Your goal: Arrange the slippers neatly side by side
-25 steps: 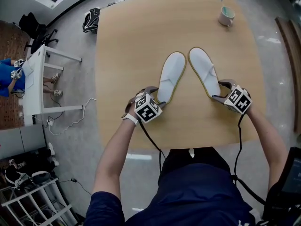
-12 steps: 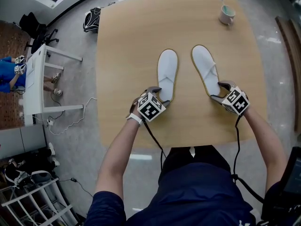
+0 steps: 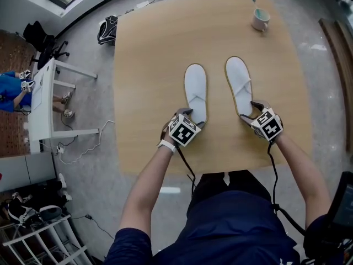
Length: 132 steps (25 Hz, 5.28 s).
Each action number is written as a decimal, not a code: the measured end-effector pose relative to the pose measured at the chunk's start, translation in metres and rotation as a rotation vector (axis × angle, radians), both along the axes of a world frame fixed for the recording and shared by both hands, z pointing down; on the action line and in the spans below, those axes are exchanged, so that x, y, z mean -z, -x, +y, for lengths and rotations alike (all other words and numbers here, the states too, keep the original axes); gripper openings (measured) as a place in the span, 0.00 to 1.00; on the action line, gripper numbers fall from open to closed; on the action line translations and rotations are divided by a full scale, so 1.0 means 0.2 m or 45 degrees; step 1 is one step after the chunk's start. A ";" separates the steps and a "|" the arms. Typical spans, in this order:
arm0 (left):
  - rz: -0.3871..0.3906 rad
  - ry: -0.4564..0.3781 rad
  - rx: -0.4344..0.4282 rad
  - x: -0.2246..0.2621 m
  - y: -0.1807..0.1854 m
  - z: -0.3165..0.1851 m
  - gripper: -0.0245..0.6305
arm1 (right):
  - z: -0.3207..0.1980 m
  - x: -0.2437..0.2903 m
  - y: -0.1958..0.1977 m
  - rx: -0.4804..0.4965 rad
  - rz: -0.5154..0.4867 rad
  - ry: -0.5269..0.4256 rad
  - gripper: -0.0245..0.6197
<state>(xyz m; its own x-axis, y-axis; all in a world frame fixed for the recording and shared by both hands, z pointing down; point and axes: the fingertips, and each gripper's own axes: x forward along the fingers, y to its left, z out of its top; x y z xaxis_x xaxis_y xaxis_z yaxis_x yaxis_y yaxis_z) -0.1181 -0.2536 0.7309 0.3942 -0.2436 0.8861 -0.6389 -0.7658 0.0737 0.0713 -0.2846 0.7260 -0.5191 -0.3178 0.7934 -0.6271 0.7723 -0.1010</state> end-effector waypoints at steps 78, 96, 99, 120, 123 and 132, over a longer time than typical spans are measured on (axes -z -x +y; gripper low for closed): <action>0.138 -0.016 0.215 0.18 -0.38 0.29 0.51 | 0.38 0.23 0.15 -0.322 -0.297 0.025 0.44; 0.739 -0.393 0.400 1.15 -0.40 0.45 0.04 | 0.41 1.05 0.21 -0.385 -0.833 -0.075 0.05; 0.924 -0.433 0.496 1.33 -0.39 0.41 0.04 | 0.39 1.14 0.18 -0.410 -0.831 -0.141 0.05; 1.099 -0.467 0.453 1.53 -0.59 0.32 0.04 | 0.45 1.57 0.20 -0.191 -0.758 -0.530 0.05; 1.107 -0.474 0.447 1.55 -0.61 0.30 0.04 | 0.43 1.58 0.17 -0.206 -0.757 -0.542 0.05; 1.061 -0.576 0.587 1.51 -0.44 0.13 0.04 | 0.23 1.48 0.31 -0.099 -0.772 -0.457 0.05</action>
